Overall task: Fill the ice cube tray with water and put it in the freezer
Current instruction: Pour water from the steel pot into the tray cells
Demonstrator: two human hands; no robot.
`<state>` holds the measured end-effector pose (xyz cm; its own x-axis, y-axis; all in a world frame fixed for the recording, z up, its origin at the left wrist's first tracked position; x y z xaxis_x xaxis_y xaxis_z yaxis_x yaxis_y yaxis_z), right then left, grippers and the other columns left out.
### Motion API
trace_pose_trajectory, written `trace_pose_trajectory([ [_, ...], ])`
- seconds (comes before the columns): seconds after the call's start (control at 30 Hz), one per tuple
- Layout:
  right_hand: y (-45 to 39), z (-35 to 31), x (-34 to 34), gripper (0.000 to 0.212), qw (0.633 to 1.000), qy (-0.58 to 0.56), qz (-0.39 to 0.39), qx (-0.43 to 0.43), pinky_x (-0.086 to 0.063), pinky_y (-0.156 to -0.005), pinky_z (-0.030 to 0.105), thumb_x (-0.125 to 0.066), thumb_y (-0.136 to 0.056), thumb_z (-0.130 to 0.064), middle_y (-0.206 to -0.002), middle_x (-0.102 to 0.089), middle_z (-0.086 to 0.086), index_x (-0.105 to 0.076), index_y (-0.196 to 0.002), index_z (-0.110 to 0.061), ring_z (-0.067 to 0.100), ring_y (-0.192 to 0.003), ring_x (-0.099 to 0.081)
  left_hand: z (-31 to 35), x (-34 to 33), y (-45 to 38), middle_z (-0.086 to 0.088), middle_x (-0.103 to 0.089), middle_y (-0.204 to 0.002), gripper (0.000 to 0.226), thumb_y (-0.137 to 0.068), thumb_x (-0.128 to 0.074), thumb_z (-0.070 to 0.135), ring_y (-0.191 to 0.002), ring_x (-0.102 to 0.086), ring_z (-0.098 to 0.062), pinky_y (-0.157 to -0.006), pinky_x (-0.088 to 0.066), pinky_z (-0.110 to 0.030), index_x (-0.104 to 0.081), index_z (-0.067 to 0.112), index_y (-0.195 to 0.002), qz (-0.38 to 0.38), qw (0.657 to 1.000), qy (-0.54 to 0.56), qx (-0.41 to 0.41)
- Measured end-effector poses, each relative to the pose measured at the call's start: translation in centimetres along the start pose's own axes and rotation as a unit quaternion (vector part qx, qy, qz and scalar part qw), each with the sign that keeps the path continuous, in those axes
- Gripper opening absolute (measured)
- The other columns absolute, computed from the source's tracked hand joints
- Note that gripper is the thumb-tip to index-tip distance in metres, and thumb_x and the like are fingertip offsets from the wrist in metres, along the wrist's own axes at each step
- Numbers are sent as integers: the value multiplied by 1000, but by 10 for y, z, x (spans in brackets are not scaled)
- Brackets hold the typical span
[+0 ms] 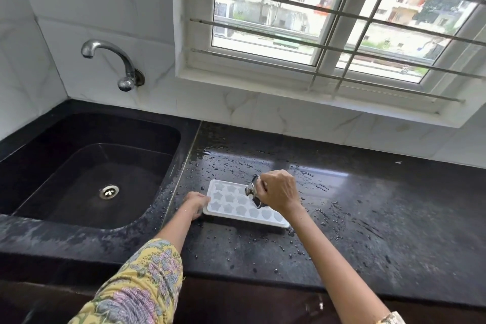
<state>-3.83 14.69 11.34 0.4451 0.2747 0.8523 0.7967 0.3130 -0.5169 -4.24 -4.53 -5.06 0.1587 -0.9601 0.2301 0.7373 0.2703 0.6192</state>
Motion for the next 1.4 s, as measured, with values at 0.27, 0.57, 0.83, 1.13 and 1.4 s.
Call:
trace_pose_trajectory([
  [0.27,1,-1,-2,32,1000,11,-15,6,-38,-44,18,-53,-71,-17,-33,-44,-4,-46,-40,-17,9,-30,-32,-1,0,2,-17,-55,-133,30,-94,-55,7,-124,-51,-28,-95,-44,-35,-57,-4,-122,1,1000,-2,7],
  [0.57,2,1,-1,35,1000,-6,-17,2,-42,-46,20,-45,-75,-20,-34,-45,-4,-46,-40,-17,11,-30,-37,-1,0,-2,-15,-56,-132,23,-93,-55,8,-119,-54,-26,-93,-44,-34,-62,-2,-113,5,1000,5,0],
  [0.83,4,5,3,36,998,-51,-10,-18,-43,-44,22,-37,-75,-24,-35,-40,-5,-43,-41,-18,10,-32,-35,-5,4,-9,-13,-60,-126,29,-91,-58,12,-92,-47,-14,-92,-45,-28,-49,15,-63,30,999,21,-15],
  [1.13,5,27,14,39,992,-83,0,-91,-18,-41,15,-59,-73,-12,-37,-27,-10,-35,-43,-21,6,-34,-23,-4,1,-16,-14,-59,-128,29,-92,-57,9,-88,-48,-15,-81,-40,-26,-49,13,-64,24,1000,-6,-19],
  [1.4,12,25,0,38,998,-14,-33,-45,-43,-39,23,-36,-74,-25,-33,-43,-2,-47,-39,-14,12,-29,-38,-4,1,-19,-13,-59,-128,29,-92,-56,10,-93,-46,-15,-92,-44,-30,-49,13,-64,28,999,-16,-23],
])
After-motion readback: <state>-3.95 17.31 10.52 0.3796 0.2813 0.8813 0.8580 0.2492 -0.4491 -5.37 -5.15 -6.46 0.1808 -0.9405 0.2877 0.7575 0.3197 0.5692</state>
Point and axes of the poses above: each hand's wrist, its own y-axis away from the middle knuckle, its own x-axis out of the back of the hand, z = x × y, the point moved 8 cm from there along -y, towards the middle knuckle
